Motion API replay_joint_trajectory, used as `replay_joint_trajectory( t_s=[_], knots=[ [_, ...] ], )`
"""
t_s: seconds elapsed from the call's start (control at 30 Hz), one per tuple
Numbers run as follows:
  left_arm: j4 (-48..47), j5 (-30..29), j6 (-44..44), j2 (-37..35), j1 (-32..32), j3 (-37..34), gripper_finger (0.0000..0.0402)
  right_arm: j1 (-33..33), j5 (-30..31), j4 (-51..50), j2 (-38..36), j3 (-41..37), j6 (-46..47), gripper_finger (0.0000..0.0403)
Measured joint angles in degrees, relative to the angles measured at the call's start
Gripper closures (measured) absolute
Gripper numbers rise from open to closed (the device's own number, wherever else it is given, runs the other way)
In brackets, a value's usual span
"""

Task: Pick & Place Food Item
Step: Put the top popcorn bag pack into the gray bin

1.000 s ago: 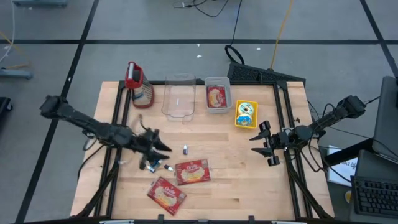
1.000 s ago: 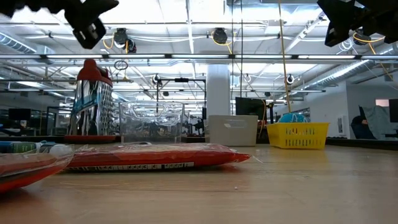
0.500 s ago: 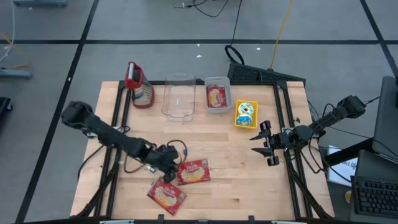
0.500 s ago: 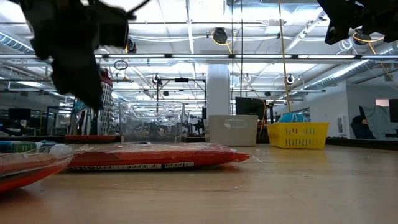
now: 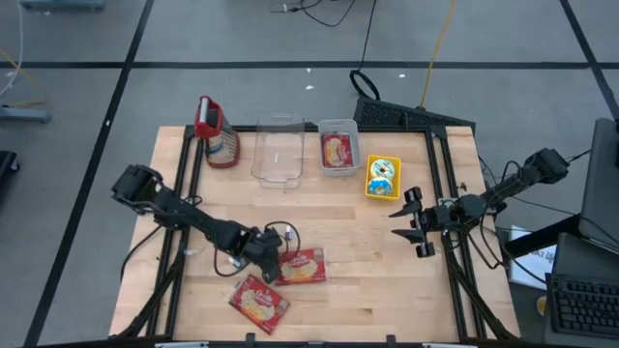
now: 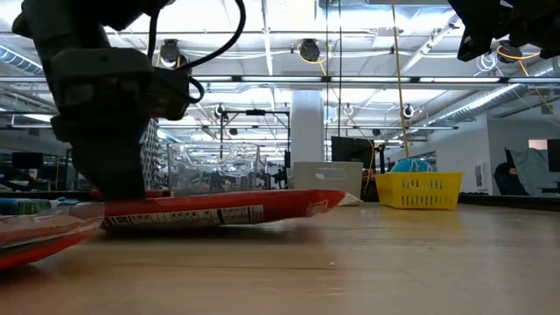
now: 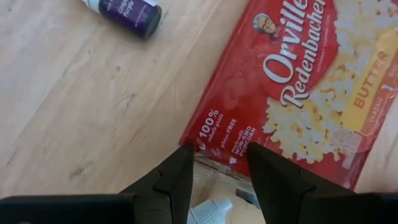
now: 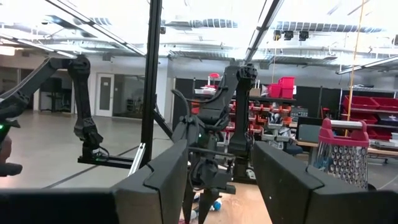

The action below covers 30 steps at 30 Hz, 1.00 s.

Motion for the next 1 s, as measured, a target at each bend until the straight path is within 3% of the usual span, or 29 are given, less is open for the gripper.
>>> replay_joint_trajectory(
  t_s=[0.6,0.87,1.0],
  knots=[
    [-0.39,-3.49,7.56,-0.38,2.51,-0.13,0.025,0.0,-0.02,-0.01,0.01,-0.02,0.02,0.0234],
    [-0.67,-4.11,7.86,-6.39,3.8,-0.17,0.025,0.0,-0.02,-0.03,0.03,-0.01,0.41,0.0234],
    [-3.43,-4.64,3.86,-8.31,3.8,-0.17,0.025,0.0,-0.02,-0.03,0.03,-0.01,0.42,0.0234]
  ],
)
